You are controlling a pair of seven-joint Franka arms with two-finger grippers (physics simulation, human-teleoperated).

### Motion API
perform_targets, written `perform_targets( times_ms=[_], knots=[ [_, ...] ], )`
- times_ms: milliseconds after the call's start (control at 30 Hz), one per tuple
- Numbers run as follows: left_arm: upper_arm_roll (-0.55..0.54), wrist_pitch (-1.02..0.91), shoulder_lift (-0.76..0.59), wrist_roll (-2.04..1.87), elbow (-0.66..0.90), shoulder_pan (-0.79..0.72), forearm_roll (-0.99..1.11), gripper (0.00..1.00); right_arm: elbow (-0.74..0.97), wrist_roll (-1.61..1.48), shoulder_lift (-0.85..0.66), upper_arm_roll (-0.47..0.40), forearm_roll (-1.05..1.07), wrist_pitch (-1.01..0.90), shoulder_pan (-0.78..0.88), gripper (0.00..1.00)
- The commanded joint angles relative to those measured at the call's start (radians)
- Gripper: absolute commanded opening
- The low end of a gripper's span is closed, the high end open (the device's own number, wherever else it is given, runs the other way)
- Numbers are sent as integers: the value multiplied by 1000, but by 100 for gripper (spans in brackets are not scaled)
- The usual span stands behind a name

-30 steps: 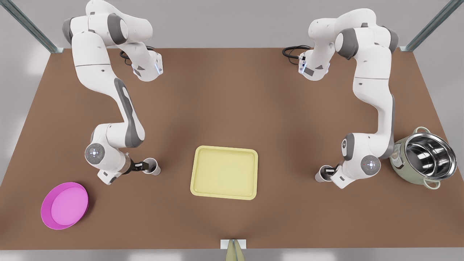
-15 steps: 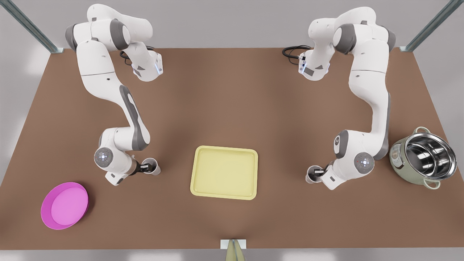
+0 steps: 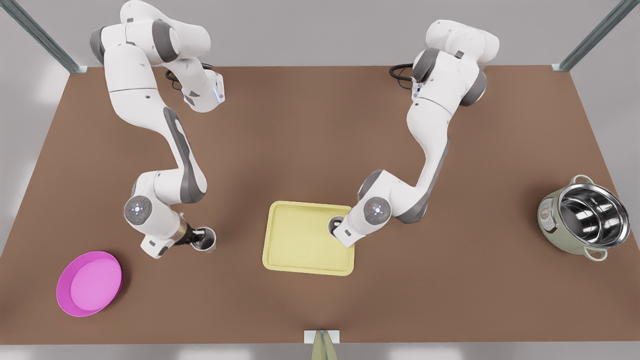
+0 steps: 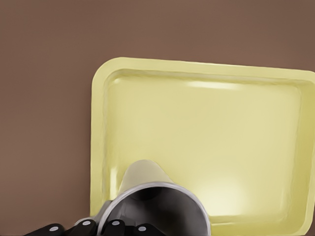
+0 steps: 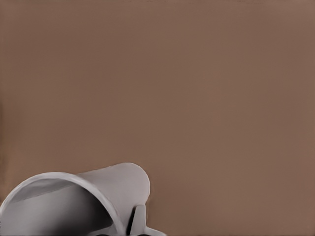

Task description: Use both arms to respectively pick up the white IKEA cups from the middle-left and middle-right positions, then place the white IKEA cups onto the middle-middle tray, ensuring that the cups remain upright and do not tip over

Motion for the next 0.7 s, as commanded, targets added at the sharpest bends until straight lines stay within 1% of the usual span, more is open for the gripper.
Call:
perform_targets(
  times_ms=[0,167,200,267,300,367,400,467,500,533,567,667],
  knots=[
    [-14,21,16,-426,4,-3,-4,21,12,-22,2,6,-2,10,9,21],
    [-16,53,32,-420,2,0,-7,21,44,-12,23,15,88,17,100,21],
    [-14,54,39,-420,2,0,-7,21,70,-12,39,34,93,17,109,21],
    [-14,59,44,-421,2,2,-7,21,147,-7,97,34,147,17,156,21],
    [-14,59,45,-421,1,0,-7,24,180,-7,126,34,164,17,176,21],
    [-14,59,47,-423,1,2,-7,36,233,-2,172,34,188,17,206,21],
    [-14,59,47,-423,1,3,-7,48,248,-2,186,34,213,17,218,21],
    [-14,59,45,-426,1,5,-7,62,250,-5,198,35,220,17,233,21],
    [-14,57,44,-427,-1,5,-7,85,250,-5,206,49,220,16,236,21],
    [-14,57,42,-429,-1,5,-7,95,248,-5,207,51,220,17,238,21],
    [-14,56,39,-429,-2,8,-7,100,246,-5,212,51,220,16,242,21],
    [-14,44,33,-429,-3,18,-8,100,246,-7,217,51,220,16,244,21]
  ],
)
